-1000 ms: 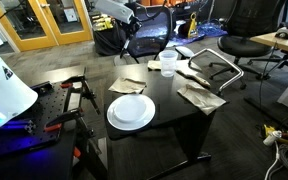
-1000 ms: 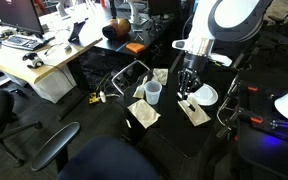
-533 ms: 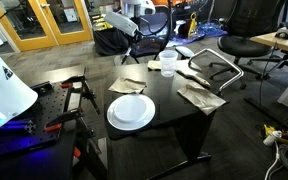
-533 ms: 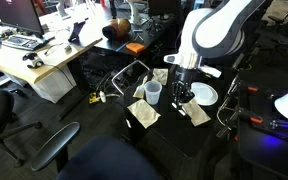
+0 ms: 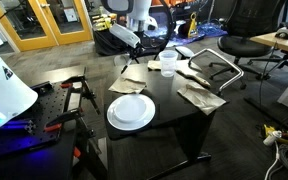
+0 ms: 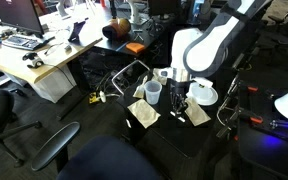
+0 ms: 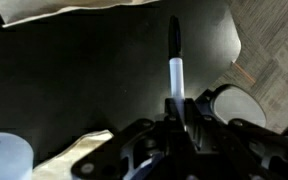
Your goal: Pick up the pen from the plastic cup and put it on the table.
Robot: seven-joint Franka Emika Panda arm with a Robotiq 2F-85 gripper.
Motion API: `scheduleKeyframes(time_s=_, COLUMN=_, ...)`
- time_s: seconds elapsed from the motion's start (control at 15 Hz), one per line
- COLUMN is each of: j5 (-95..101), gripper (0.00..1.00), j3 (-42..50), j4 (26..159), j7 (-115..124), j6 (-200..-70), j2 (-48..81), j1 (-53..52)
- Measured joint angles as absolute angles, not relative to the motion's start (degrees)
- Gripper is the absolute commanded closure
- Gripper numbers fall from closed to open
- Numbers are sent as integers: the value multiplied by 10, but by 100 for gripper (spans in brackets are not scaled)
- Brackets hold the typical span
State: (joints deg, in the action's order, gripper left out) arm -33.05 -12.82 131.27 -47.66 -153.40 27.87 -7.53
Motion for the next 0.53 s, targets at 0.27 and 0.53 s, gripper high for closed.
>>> scheduleKeyframes(time_s=0.27, j5=-257, gripper=62, j3=-131, j4=1295, j7=-403, j6=-1534, j2=311, j1=-66)
scheduleKeyframes(time_s=0.53, j5=-206, gripper=39, j3=-147, j4=1282, j7=-356, j6=-1532, j2=324, j1=-48)
